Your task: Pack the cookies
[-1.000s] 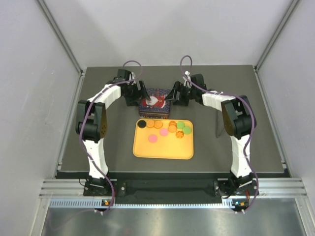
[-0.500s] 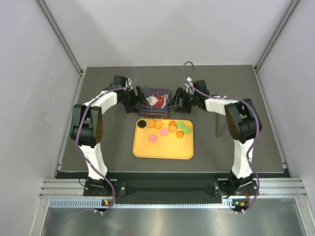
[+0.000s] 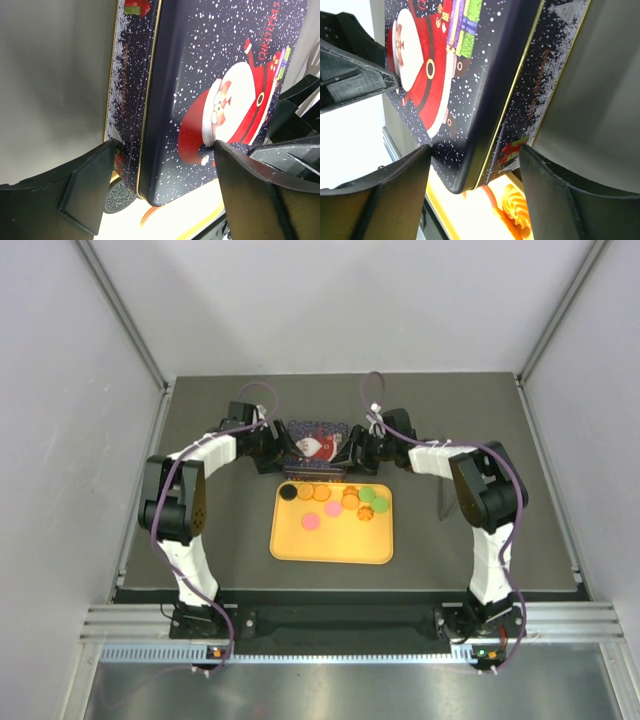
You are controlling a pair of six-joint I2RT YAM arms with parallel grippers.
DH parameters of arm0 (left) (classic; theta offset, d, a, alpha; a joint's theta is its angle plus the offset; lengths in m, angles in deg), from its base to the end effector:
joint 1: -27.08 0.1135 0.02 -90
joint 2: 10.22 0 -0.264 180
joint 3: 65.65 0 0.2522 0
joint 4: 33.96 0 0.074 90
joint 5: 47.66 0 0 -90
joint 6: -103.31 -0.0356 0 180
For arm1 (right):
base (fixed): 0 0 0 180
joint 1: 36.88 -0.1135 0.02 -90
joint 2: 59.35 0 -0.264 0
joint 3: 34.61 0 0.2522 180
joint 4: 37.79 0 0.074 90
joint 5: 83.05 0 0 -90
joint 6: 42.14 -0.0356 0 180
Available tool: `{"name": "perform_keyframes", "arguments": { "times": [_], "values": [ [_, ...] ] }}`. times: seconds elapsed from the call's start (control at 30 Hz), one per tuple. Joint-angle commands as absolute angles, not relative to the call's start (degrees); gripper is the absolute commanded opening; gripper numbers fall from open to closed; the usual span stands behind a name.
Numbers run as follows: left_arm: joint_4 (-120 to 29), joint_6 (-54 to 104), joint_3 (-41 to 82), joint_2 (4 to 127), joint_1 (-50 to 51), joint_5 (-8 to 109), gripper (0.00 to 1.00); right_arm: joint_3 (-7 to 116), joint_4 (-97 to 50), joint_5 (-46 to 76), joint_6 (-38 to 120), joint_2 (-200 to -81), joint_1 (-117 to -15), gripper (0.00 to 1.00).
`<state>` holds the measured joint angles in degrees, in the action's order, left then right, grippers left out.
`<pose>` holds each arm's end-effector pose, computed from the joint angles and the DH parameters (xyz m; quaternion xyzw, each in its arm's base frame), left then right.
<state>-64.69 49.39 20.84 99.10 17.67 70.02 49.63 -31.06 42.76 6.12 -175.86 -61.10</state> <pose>0.3943 -0.0821 0.1799 -0.1399 0.9147 -0.3269 0.1921 0.3845 0.1958 0.1504 0.0000 0.8690 0.4558 0.1926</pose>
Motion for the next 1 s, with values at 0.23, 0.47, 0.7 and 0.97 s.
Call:
{"name": "perform_keyframes", "arguments": {
  "times": [0.23, 0.47, 0.7, 0.97],
  "values": [
    [-59.94, 52.25, 17.19, 96.57, 16.53, 70.12, 0.54, 49.37, -34.67, 40.79, 5.23, -173.96, -63.86, 0.46],
    [-62.22, 51.63, 19.65, 97.8, 16.09, 68.71, 0.43, 48.5, -34.75, 40.08, 5.23, -173.7, -64.3, 0.31],
    [-64.15, 50.75, 21.5, 98.5, 15.3, 67.39, 0.38, 46.91, -35.9, 38.68, 4.79, -172.38, -65.0, 0.22],
    [-66.96, 49.26, 25.97, 100.43, 14.68, 66.86, 0.45, 43.49, -40.37, 38.06, 1.55, -170.72, -66.32, 0.23]
  ]
}}
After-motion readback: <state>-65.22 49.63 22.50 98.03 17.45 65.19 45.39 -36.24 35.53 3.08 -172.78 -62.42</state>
